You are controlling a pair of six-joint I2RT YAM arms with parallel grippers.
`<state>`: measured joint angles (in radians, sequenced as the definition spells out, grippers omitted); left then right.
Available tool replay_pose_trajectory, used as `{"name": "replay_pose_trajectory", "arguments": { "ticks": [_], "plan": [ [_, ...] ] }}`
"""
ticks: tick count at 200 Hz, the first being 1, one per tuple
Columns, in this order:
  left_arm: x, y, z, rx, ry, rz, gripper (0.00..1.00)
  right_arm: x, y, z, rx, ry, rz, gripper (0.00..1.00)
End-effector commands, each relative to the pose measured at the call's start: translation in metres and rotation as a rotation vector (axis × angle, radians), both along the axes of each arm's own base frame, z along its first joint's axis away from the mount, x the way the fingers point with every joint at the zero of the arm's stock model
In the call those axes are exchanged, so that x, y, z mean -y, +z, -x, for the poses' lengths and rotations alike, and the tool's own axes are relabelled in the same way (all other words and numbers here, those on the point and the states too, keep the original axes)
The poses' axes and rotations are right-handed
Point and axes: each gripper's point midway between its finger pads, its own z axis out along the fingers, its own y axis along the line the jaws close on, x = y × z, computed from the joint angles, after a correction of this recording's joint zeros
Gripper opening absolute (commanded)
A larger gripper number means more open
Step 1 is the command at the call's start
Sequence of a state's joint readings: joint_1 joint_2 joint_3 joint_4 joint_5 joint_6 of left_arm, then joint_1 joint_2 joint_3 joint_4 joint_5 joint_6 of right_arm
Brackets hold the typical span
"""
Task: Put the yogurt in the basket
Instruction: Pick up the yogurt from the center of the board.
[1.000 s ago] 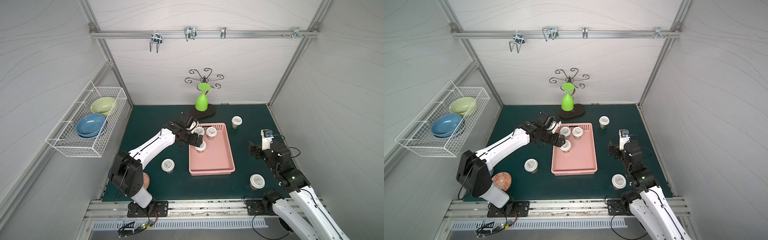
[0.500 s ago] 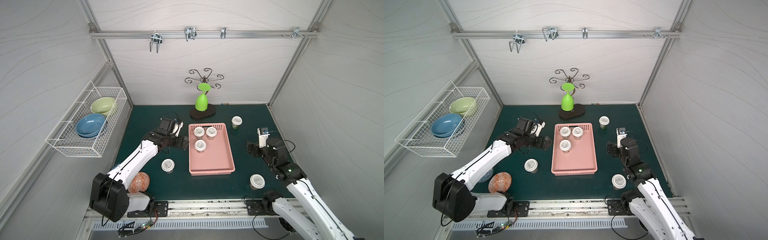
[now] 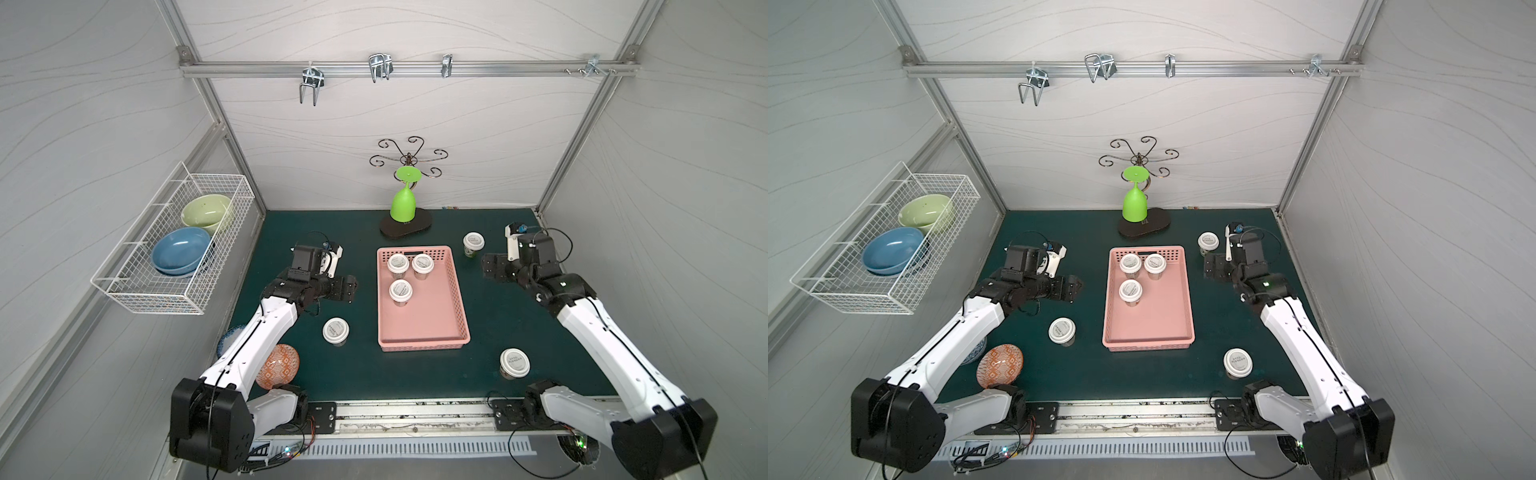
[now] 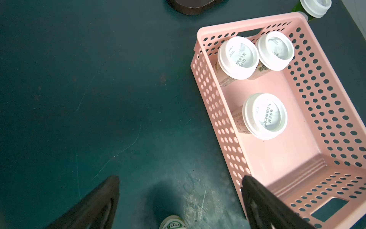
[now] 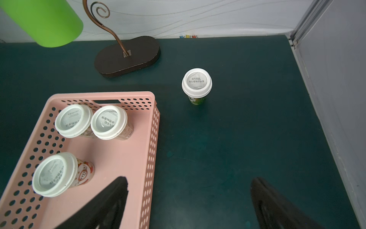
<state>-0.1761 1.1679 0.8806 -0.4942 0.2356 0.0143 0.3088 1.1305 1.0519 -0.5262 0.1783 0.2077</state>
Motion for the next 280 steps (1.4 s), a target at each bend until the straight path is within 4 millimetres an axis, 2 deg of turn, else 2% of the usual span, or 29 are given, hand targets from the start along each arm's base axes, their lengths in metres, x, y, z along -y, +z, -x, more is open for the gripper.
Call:
{"name": "replay_pose_trajectory", "arguments": {
  "ticks": [1, 55, 121, 217, 280],
  "plan": [
    [-0.003, 0.019, -0.009, 0.098, 0.000, 0.036, 0.99, -0.008, -0.004, -0.008, -0.110, -0.033, -0.152, 0.99],
    [-0.014, 0.022, -0.008, 0.127, 0.036, 0.049, 0.99, -0.013, -0.025, -0.045, -0.258, -0.094, -0.275, 0.99],
    [-0.019, 0.024, -0.006, 0.153, 0.059, 0.072, 0.99, -0.008, -0.050, -0.085, -0.387, -0.187, -0.405, 0.99],
    [-0.024, 0.028, -0.007, 0.153, 0.084, 0.077, 0.99, -0.019, -0.099, -0.146, -0.535, -0.223, -0.441, 0.99],
    [-0.020, 0.026, -0.007, 0.149, 0.076, 0.099, 0.99, -0.012, -0.128, -0.165, -0.605, -0.271, -0.386, 0.99]
  ]
}}
